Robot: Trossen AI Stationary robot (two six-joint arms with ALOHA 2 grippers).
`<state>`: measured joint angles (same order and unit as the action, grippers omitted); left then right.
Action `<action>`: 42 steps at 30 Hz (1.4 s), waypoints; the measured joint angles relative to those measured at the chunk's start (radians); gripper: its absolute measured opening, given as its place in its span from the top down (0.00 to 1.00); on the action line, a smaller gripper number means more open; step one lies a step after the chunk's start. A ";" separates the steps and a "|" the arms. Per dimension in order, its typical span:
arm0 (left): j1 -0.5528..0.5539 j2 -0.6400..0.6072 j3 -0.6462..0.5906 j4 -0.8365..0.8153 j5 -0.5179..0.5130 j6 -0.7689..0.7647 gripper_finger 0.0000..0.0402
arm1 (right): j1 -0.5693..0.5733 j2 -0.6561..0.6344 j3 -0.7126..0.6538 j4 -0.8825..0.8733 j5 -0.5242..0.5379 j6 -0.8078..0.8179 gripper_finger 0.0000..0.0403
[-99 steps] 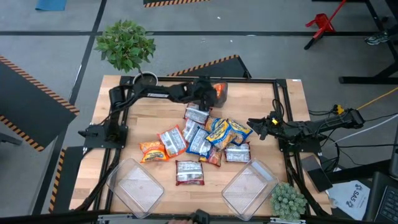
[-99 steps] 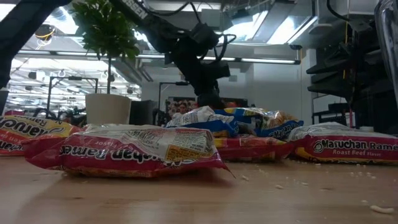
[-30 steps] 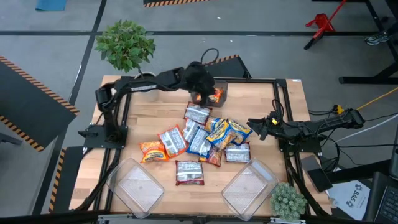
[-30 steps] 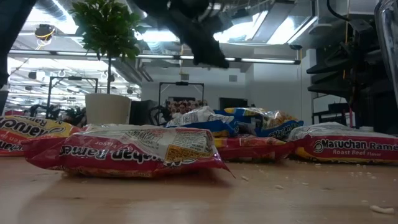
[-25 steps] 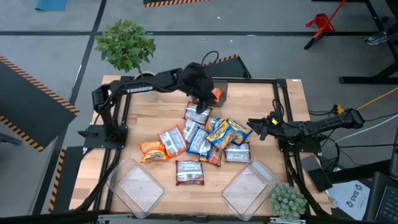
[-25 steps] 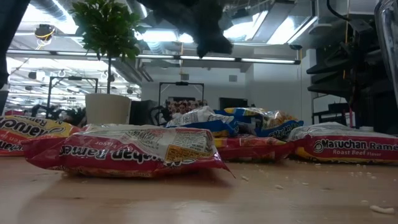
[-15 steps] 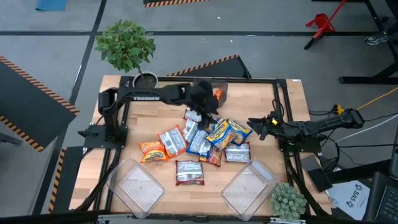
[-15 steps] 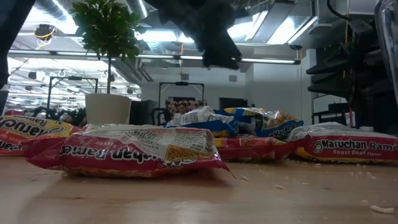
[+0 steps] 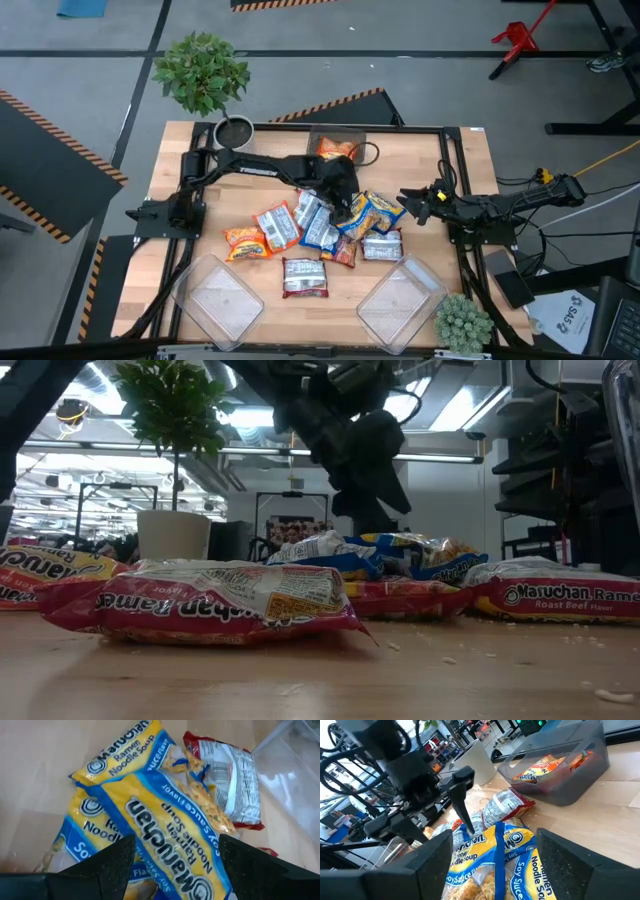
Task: Sort Maruchan noodles
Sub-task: Put the blue noodle pack into the right transparent bin
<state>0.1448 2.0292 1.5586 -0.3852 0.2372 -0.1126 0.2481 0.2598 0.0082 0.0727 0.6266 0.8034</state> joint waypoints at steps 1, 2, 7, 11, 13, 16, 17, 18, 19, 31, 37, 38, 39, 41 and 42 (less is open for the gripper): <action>-0.007 0.008 0.001 0.009 -0.013 0.011 0.31 | 0.000 0.000 0.000 0.000 0.000 0.000 0.31; -0.015 0.014 0.001 0.017 -0.030 0.015 0.31 | 0.000 0.000 0.000 0.000 -0.001 0.000 0.31; -0.046 0.068 0.000 0.034 -0.040 0.001 0.31 | 0.000 0.000 0.000 0.000 -0.009 0.001 0.30; -0.062 0.104 0.001 0.050 -0.037 -0.041 0.31 | 0.000 0.000 0.000 0.000 -0.017 0.002 0.30; -0.067 0.105 0.001 0.049 -0.040 -0.062 0.31 | 0.000 0.000 0.000 0.000 -0.017 0.002 0.30; -0.068 0.104 0.001 0.045 -0.037 -0.109 0.36 | 0.000 0.000 0.000 0.000 -0.017 0.002 0.30; -0.068 0.103 0.001 0.044 -0.037 -0.123 0.38 | 0.000 0.000 0.000 0.000 -0.017 0.002 0.30; -0.067 0.102 0.001 0.044 -0.037 -0.138 0.42 | 0.000 0.000 0.000 0.000 -0.017 0.002 0.30; -0.064 0.102 0.001 0.043 -0.037 -0.147 0.45 | 0.000 0.000 0.000 0.000 -0.017 0.003 0.30; -0.057 0.089 0.004 0.034 0.000 -0.159 0.97 | 0.000 0.000 0.000 0.000 -0.017 0.010 0.30; -0.053 0.054 0.006 0.006 0.018 -0.204 0.99 | 0.000 0.000 0.000 0.000 -0.017 0.011 0.30; -0.053 0.041 0.007 0.011 0.017 -0.210 0.99 | 0.000 0.000 0.000 0.000 -0.017 0.011 0.30; -0.053 0.025 0.007 0.003 0.017 -0.215 0.99 | 0.000 0.000 0.000 0.000 -0.017 0.011 0.30; -0.053 0.000 0.008 0.010 0.020 -0.218 0.99 | 0.000 0.000 0.000 0.000 -0.016 0.011 0.30; -0.053 -0.014 0.008 0.009 0.019 -0.218 0.99 | 0.000 0.000 0.000 0.000 -0.016 0.011 0.30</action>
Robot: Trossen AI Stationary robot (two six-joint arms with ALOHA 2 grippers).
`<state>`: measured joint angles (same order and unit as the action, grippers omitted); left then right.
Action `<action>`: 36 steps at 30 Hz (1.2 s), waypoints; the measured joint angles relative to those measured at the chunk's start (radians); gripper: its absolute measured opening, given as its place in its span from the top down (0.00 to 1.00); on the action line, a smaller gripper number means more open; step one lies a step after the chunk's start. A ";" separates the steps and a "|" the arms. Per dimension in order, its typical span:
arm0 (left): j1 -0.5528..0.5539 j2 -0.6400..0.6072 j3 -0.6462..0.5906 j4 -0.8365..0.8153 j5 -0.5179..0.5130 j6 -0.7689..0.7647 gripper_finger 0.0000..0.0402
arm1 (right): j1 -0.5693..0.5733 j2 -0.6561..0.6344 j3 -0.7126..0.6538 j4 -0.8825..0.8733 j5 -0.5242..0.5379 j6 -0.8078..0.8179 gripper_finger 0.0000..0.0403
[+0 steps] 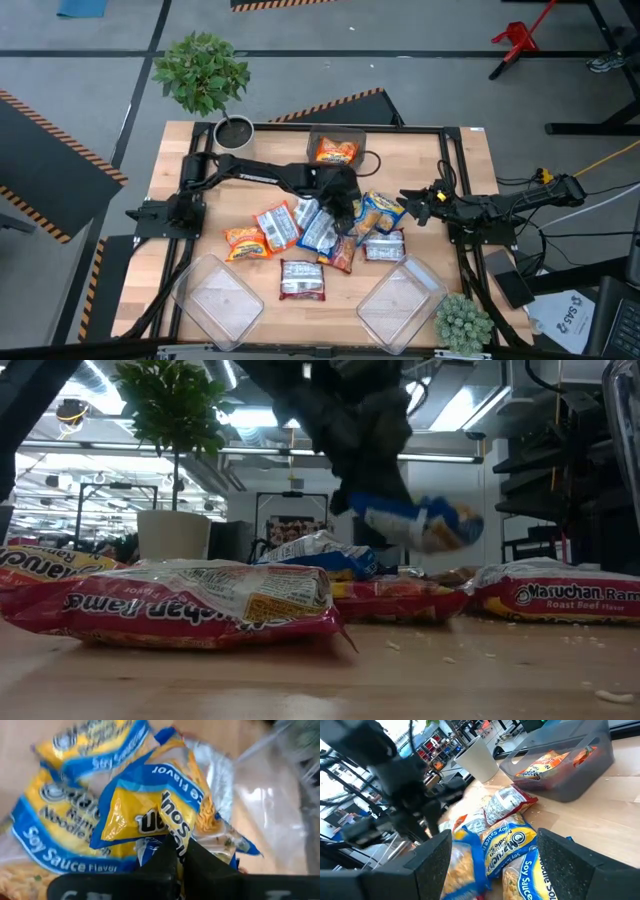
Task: Sort Maruchan noodles
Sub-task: Put the blue noodle pack into the right transparent bin
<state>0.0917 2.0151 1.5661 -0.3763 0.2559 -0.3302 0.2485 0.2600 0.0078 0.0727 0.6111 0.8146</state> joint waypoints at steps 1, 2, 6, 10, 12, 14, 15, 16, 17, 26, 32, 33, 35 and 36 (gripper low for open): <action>-0.001 -0.017 0.000 -0.002 0.002 0.000 0.99 | 0.000 0.000 0.000 0.000 0.003 0.000 0.30; -0.003 -0.035 0.000 0.008 0.006 0.000 0.99 | 0.000 0.000 0.000 0.000 0.006 0.000 0.30; -0.025 -0.084 0.002 0.056 0.018 -0.013 0.99 | 0.000 0.000 0.000 0.000 0.009 0.000 0.30; -0.075 -0.100 0.002 0.132 0.020 -0.035 1.00 | 0.000 0.000 0.000 0.000 0.010 0.000 0.30; -0.103 -0.101 0.011 0.157 0.014 -0.035 1.00 | 0.000 0.000 0.000 0.000 0.019 0.000 0.30; -0.132 -0.100 0.031 0.146 -0.004 -0.029 1.00 | 0.000 0.003 0.000 0.000 0.029 0.000 0.30; -0.146 -0.096 0.045 0.149 -0.021 -0.021 1.00 | 0.000 0.005 0.000 0.000 0.037 0.000 0.30; -0.159 -0.091 0.059 0.156 -0.039 -0.005 1.00 | 0.000 0.006 0.000 0.000 0.045 0.000 0.30; -0.173 -0.088 0.070 0.157 -0.055 0.011 1.00 | 0.000 0.007 0.000 0.000 0.051 0.000 0.30; -0.282 -0.084 0.093 0.220 -0.191 0.025 1.00 | 0.000 0.057 0.000 -0.001 0.079 0.044 0.30; -0.321 -0.025 0.100 0.342 -0.275 -0.075 1.00 | 0.000 0.096 0.000 -0.001 0.071 0.092 0.30; -0.323 -0.006 0.115 0.347 -0.277 -0.100 1.00 | 0.000 0.098 0.000 -0.001 0.064 0.096 0.30; -0.329 0.033 0.160 0.336 -0.275 -0.112 1.00 | 0.000 0.107 0.000 0.000 0.052 0.097 0.30; -0.332 0.057 0.188 0.337 -0.274 -0.113 1.00 | 0.000 0.112 0.000 0.000 0.051 0.098 0.30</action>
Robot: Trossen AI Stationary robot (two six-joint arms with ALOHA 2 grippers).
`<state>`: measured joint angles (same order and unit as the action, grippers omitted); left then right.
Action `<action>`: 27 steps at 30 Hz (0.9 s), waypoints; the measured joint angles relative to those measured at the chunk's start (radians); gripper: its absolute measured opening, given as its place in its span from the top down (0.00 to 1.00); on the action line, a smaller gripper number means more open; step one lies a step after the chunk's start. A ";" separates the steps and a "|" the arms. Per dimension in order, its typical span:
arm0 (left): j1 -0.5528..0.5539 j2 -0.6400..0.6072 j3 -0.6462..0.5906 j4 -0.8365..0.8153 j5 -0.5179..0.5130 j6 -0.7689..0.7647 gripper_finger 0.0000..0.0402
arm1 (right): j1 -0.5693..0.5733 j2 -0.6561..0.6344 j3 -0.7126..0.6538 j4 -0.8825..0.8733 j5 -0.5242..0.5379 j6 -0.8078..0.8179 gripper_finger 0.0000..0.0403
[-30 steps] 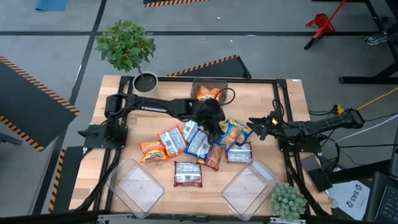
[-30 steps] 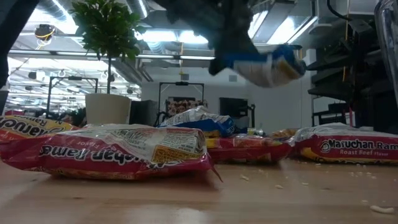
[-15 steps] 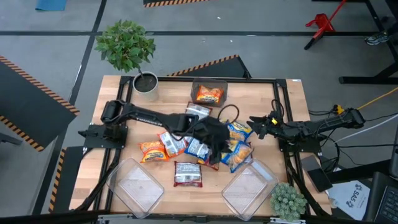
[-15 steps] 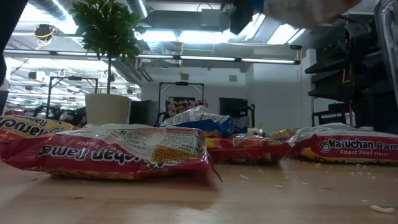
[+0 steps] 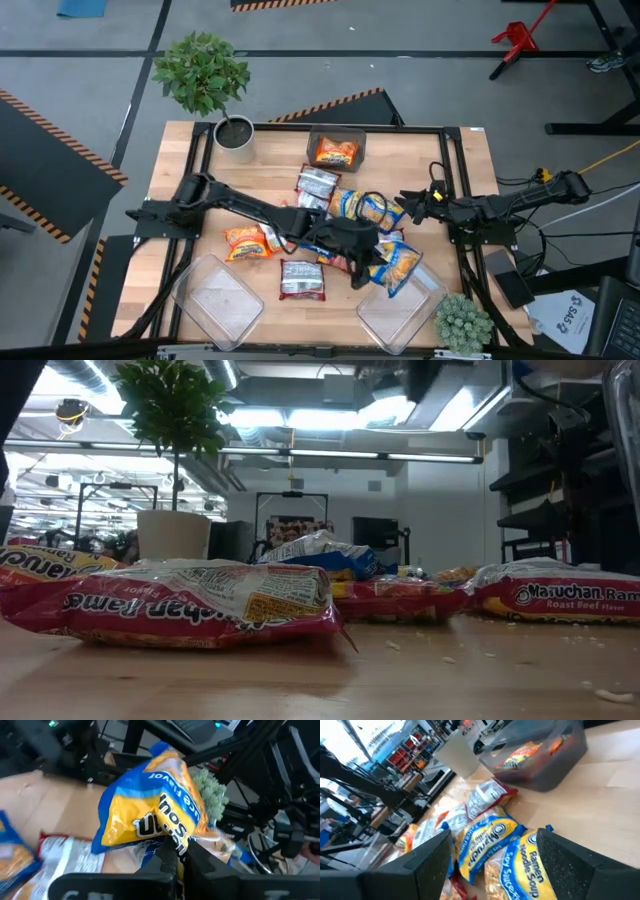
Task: Sort Maruchan noodles
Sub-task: Put the blue noodle pack into the right transparent bin
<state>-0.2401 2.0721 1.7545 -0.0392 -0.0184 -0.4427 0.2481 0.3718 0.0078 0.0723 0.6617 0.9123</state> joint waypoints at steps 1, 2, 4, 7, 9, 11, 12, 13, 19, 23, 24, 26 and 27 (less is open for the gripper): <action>-0.003 0.025 0.032 -0.007 -0.003 0.001 1.00 | 0.000 0.000 0.000 0.000 0.000 0.000 0.30; -0.006 0.048 0.068 -0.028 -0.005 0.004 1.00 | 0.000 0.000 0.000 0.000 0.000 0.000 0.30; -0.012 0.104 0.150 -0.061 -0.001 0.008 1.00 | 0.000 -0.001 0.000 0.000 0.000 0.000 0.30; -0.024 0.183 0.274 -0.153 0.008 0.046 1.00 | 0.000 -0.001 0.000 0.000 -0.001 -0.002 0.30; -0.030 0.232 0.348 -0.240 0.008 0.061 1.00 | 0.000 -0.001 0.000 0.000 -0.001 -0.003 0.30; -0.036 0.274 0.399 -0.300 0.009 0.060 1.00 | 0.000 -0.001 0.000 0.000 -0.002 -0.003 0.30; -0.039 0.289 0.413 -0.309 0.009 0.058 1.00 | 0.000 -0.001 0.000 0.000 -0.003 -0.003 0.30; -0.040 0.301 0.419 -0.311 0.009 0.054 1.00 | 0.000 -0.001 0.000 0.000 -0.003 -0.003 0.30; -0.049 0.345 0.425 -0.287 0.023 0.024 1.00 | 0.000 -0.001 0.000 0.000 -0.008 -0.004 0.30; -0.052 0.350 0.425 -0.283 0.025 0.019 1.00 | 0.000 -0.001 0.000 0.000 -0.007 -0.021 0.30; -0.052 0.353 0.427 -0.271 0.027 0.019 1.00 | 0.000 -0.001 0.000 0.000 -0.007 -0.024 0.30; -0.053 0.359 0.426 -0.270 0.043 0.017 1.00 | 0.000 -0.001 0.000 0.000 -0.008 -0.027 0.30; -0.054 0.363 0.425 -0.264 0.053 0.006 1.00 | 0.000 -0.001 0.000 0.000 -0.007 -0.027 0.30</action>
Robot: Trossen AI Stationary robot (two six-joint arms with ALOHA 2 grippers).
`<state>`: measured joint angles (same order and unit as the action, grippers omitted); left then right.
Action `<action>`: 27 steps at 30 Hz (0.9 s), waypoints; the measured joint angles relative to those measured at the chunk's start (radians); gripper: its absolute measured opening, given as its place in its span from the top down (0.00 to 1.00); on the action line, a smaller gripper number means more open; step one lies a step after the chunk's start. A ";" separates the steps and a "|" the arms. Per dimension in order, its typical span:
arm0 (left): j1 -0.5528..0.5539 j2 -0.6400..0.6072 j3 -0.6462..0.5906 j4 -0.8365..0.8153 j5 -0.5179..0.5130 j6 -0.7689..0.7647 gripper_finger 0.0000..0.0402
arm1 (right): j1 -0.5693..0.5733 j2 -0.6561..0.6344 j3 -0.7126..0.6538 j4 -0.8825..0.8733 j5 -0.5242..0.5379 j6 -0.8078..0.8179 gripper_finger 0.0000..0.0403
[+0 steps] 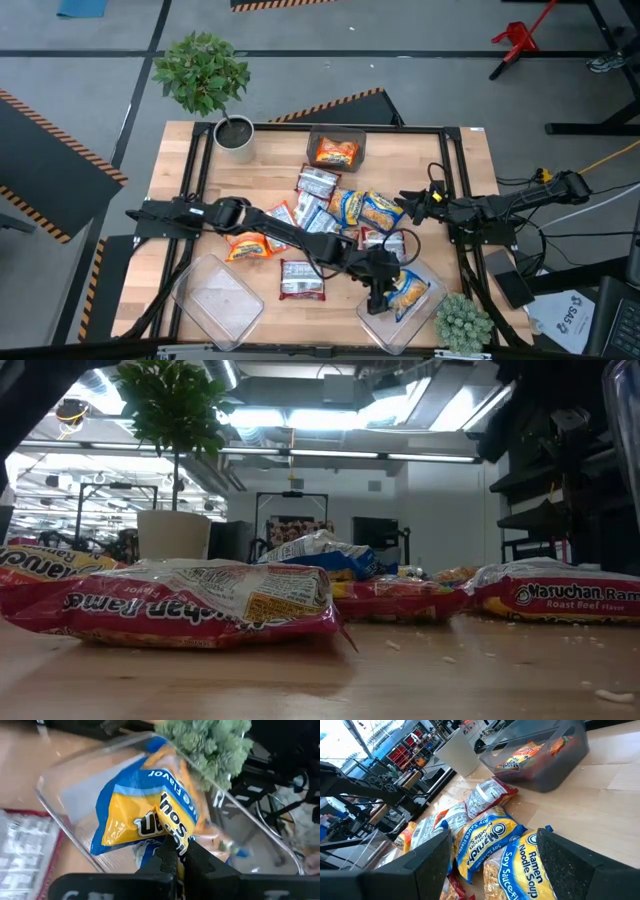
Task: Sort Maruchan noodles
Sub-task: Put the blue noodle pack into the right transparent bin
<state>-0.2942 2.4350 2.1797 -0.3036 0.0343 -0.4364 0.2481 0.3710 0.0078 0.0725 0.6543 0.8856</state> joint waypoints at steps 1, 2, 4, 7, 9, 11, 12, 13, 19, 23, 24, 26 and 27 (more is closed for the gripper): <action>-0.002 0.008 0.000 0.022 0.005 -0.009 1.00 | 0.000 0.000 0.000 0.000 0.000 0.000 0.30; -0.007 0.014 0.000 0.051 0.007 -0.021 1.00 | 0.000 0.000 0.000 0.000 0.000 0.000 0.30; -0.018 0.017 -0.001 0.079 0.011 -0.027 1.00 | 0.000 0.000 0.000 0.000 0.000 0.000 0.30; -0.027 0.024 0.002 0.132 0.009 -0.028 1.00 | 0.000 0.000 0.000 0.000 0.000 -0.001 0.30; -0.024 0.029 0.000 0.118 0.012 -0.033 1.00 | 0.000 0.000 0.000 0.000 0.000 -0.001 0.30; -0.018 0.043 0.000 0.117 0.005 -0.030 1.00 | 0.000 0.000 0.000 0.000 0.000 -0.001 0.30; -0.016 0.048 0.000 0.118 0.002 -0.029 1.00 | 0.000 0.000 0.000 0.000 0.000 -0.001 0.30; -0.014 0.049 -0.001 0.110 0.001 -0.029 1.00 | 0.000 0.000 0.000 0.000 0.000 -0.001 0.30; -0.020 0.072 -0.001 0.108 0.027 -0.029 1.00 | 0.000 0.000 0.000 0.000 0.000 -0.001 0.30; -0.026 0.083 0.001 0.127 0.035 -0.031 0.95 | 0.000 0.000 0.000 0.000 0.000 -0.001 0.30; -0.026 0.083 0.001 0.129 0.031 -0.030 0.93 | 0.000 0.000 0.000 0.000 0.000 -0.001 0.30; -0.026 0.083 0.000 0.137 0.014 -0.005 0.89 | 0.000 0.000 0.000 0.000 0.000 -0.001 0.30; -0.025 0.083 0.000 0.140 0.014 0.012 0.87 | 0.000 0.000 0.000 0.000 0.000 -0.001 0.30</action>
<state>-0.3194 2.5183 2.1800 -0.1638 0.0479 -0.4249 0.2481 0.3710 0.0078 0.0723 0.6544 0.8845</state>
